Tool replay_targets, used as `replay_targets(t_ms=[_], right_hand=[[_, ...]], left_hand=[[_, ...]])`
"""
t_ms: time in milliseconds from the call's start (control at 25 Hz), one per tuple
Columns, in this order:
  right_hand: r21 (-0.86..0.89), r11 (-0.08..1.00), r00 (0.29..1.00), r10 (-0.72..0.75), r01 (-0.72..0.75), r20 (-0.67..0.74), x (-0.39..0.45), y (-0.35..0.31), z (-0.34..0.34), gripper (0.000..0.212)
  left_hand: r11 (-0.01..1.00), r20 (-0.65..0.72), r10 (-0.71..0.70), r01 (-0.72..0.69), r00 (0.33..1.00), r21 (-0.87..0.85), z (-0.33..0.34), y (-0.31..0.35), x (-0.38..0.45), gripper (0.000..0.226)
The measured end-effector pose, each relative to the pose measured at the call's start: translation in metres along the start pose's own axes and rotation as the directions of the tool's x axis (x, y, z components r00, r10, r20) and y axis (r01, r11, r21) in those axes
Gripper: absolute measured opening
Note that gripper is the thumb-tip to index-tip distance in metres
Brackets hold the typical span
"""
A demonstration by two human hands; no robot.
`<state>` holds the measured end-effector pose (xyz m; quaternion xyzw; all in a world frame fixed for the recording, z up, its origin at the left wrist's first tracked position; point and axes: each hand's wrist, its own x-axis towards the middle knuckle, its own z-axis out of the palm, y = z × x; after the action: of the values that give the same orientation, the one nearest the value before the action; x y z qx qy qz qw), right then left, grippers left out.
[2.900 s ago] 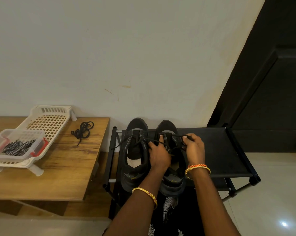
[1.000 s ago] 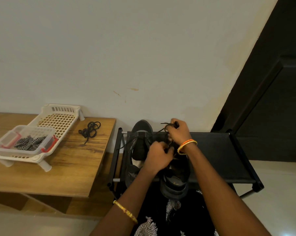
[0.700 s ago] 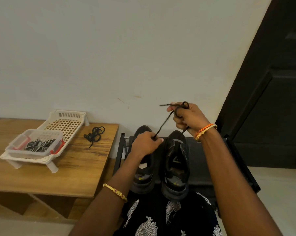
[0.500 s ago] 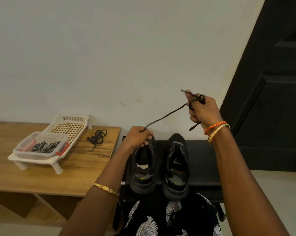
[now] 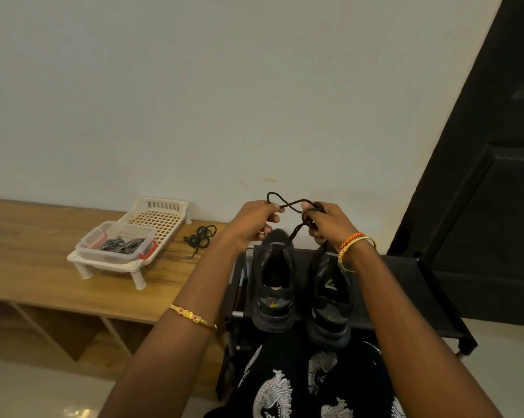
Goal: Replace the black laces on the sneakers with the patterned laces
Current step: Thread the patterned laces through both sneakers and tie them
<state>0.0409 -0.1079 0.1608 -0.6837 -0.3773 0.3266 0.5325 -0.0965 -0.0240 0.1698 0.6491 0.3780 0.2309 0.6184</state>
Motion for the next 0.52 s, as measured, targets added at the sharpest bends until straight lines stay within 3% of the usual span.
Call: replay_targets(t_ms=[120,240,360,440,520], right_hand=[[0.108,0.992,0.997,0.073,-0.072,-0.002,0.017,-0.005,0.030,0.024],[0.105,0.986,0.989,0.117,-0.126,0.088,0.045,-0.010,0.078,0.023],[0.015,0.988,0.969,0.147,-0.153,0.197,0.087,-0.020,0.135,0.027],[-0.018,0.986,0.964,0.165,-0.165,0.208,0.119,-0.021,0.171,0.026],[-0.079,0.980,0.960,0.195,-0.183,0.201,0.148,-0.013,0.203,0.016]], left_hand=[[0.996,-0.100,-0.087,0.087,0.991,-0.008,-0.023,-0.034,-0.006,0.019],[0.995,-0.401,-0.028,0.063,0.916,0.074,-0.058,-0.071,-0.010,0.018],[0.999,-0.753,-0.016,0.042,0.658,0.015,-0.107,-0.104,-0.015,0.011],[0.999,-0.874,-0.019,0.033,0.486,-0.003,-0.140,-0.126,-0.015,0.024],[0.995,-0.931,-0.006,0.097,0.366,0.031,-0.166,-0.145,-0.009,0.037]])
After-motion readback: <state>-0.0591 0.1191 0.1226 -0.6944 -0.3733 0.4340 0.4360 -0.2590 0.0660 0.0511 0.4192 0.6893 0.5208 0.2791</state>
